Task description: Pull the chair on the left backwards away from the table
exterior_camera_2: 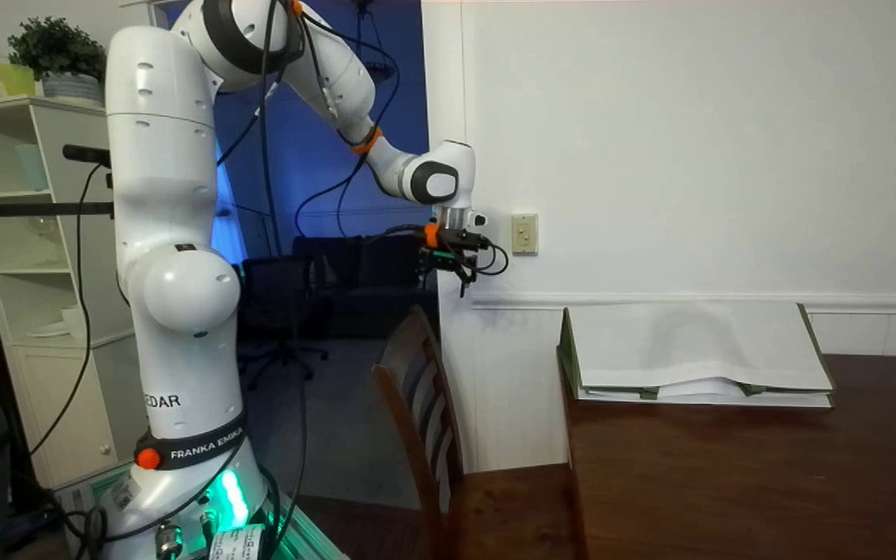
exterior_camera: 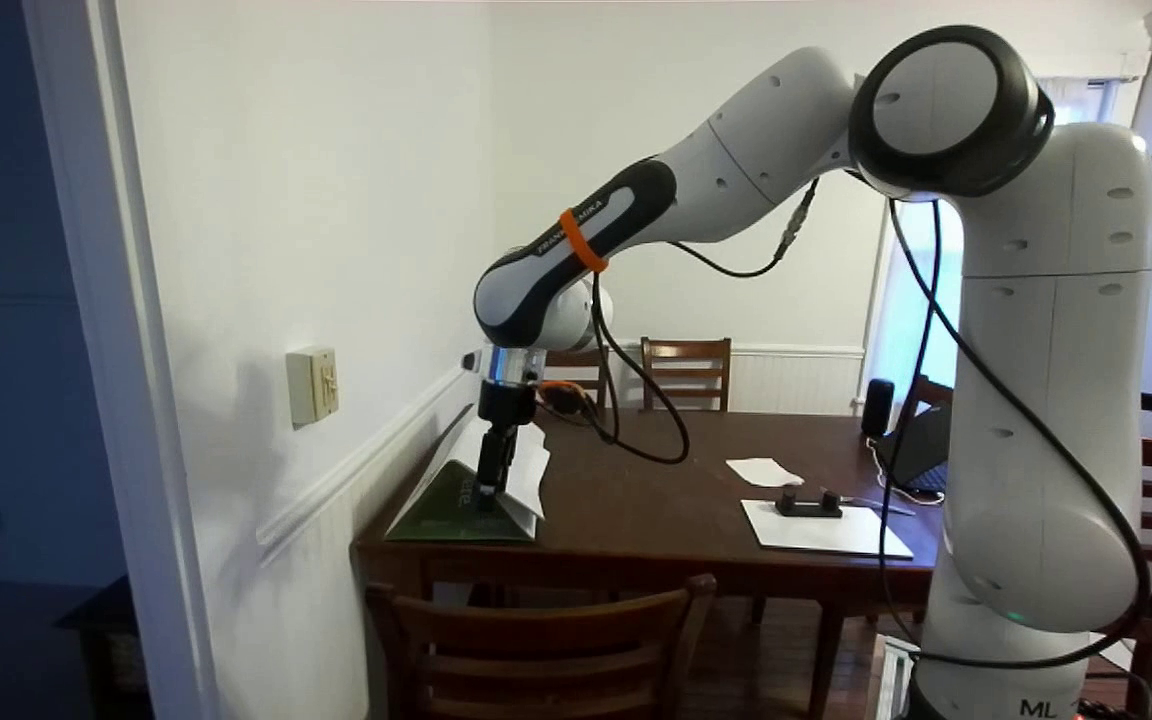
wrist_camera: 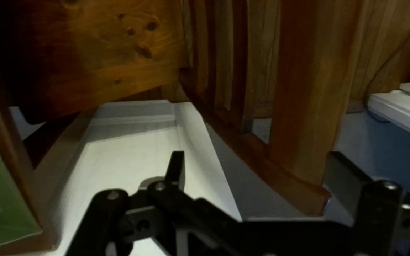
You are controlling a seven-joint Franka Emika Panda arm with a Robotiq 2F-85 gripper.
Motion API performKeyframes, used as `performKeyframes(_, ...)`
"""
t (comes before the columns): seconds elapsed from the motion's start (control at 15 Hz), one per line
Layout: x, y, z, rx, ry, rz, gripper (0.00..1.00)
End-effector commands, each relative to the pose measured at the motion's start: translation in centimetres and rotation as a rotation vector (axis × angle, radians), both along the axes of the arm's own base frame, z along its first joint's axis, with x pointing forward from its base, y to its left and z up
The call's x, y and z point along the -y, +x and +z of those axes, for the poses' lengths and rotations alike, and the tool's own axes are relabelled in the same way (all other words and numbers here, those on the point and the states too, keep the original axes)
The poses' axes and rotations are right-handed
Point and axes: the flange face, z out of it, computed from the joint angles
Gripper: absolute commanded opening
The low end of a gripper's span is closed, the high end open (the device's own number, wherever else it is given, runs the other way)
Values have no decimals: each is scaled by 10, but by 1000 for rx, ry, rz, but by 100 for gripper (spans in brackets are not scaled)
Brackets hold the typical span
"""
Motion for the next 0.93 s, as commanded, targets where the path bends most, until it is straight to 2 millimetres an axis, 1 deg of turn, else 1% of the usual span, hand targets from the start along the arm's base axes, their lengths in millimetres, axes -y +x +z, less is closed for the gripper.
performKeyframes(0.0, 32, -1, 39, 72, -46, -64, 100)
performKeyframes(0.27, 79, -12, 72, 41, -40, -244, 100)
performKeyframes(0.47, 116, -22, 91, 60, -62, -389, 100)
performKeyframes(0.53, 101, -11, 76, 64, -36, -313, 100)
performKeyframes(0.6, 111, -14, 82, 68, -44, -346, 100)
performKeyframes(0.67, 117, -17, 85, 70, -46, -364, 100)
performKeyframes(0.87, 117, -18, 87, 69, -45, -375, 100)
